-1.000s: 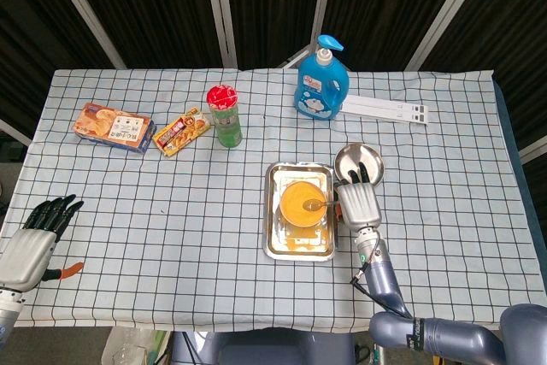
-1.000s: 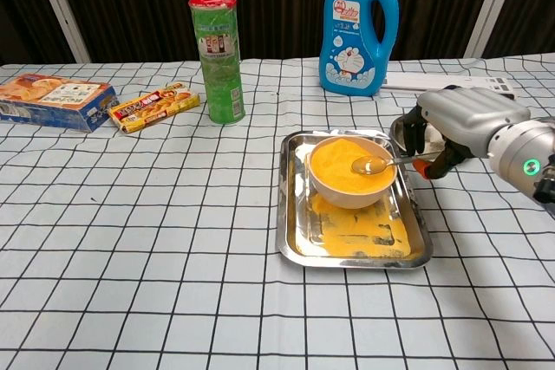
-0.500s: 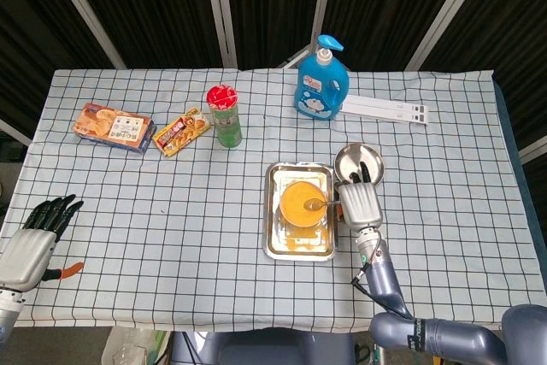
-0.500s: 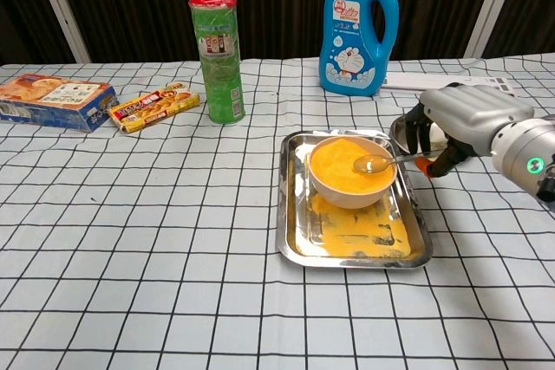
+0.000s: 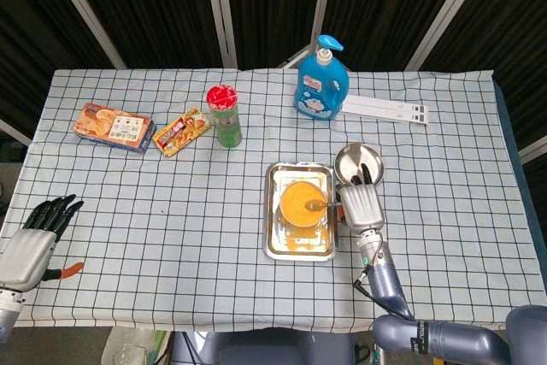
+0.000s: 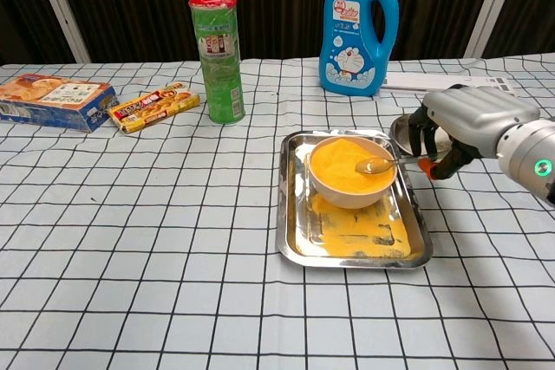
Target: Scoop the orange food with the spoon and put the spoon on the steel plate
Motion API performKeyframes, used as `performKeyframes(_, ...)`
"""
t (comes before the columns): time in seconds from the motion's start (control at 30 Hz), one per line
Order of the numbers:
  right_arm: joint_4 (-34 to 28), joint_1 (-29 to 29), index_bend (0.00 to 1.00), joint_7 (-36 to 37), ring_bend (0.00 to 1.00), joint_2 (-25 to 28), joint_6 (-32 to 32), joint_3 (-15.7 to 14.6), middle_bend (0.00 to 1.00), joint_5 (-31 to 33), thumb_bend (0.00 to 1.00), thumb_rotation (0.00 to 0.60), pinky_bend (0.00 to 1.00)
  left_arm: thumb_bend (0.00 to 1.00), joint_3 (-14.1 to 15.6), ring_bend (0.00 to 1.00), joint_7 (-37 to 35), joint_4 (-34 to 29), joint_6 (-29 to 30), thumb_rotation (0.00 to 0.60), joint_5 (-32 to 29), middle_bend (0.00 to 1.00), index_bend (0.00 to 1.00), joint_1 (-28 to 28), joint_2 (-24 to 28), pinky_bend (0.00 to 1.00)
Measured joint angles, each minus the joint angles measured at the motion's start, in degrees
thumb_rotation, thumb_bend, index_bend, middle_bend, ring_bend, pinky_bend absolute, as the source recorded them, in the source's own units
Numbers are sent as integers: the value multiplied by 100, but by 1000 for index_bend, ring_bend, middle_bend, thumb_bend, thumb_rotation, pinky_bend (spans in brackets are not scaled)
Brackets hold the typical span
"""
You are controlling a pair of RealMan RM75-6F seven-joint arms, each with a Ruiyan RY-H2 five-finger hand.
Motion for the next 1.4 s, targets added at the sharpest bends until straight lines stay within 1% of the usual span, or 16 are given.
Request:
performKeyframes(0.43, -358, -15, 645, -291, 284, 181, 311, -23, 567, -197, 666, 600, 0, 0, -4, 0, 8, 0, 31, 600, 11, 0, 0, 10, -7, 0)
performKeyframes(0.57, -409, -3, 649, -593, 285, 284, 488, -123, 569, -476, 670, 600, 0, 0, -3, 0, 7, 6, 40, 600, 21, 0, 0, 12, -11, 0)
performKeyframes(0.73, -446, -2, 655, -893, 289, 344, 605, -270, 573, -678, 671, 600, 0, 0, -1, 0, 16, 13, 54, 600, 38, 0, 0, 15, -18, 0)
performKeyframes(0.93, -333, 60, 655, -1468, 289, 303, 753, -459, 572, -1077, 671, 600, 0, 0, -1, 0, 30, 26, 85, 600, 55, 0, 0, 26, -33, 0)
performKeyframes(1.17, -2, 238, 655, -2360, 289, 158, 838, -627, 572, -1612, 672, 600, 0, 0, -5, 0, 25, 27, 88, 600, 46, 0, 0, 28, -35, 0)
performKeyframes(1.4, 317, 299, 654, -2823, 289, 117, 803, -792, 572, -1897, 673, 600, 0, 0, 1, 0, 18, 31, 71, 600, 54, 0, 0, 21, -30, 0)
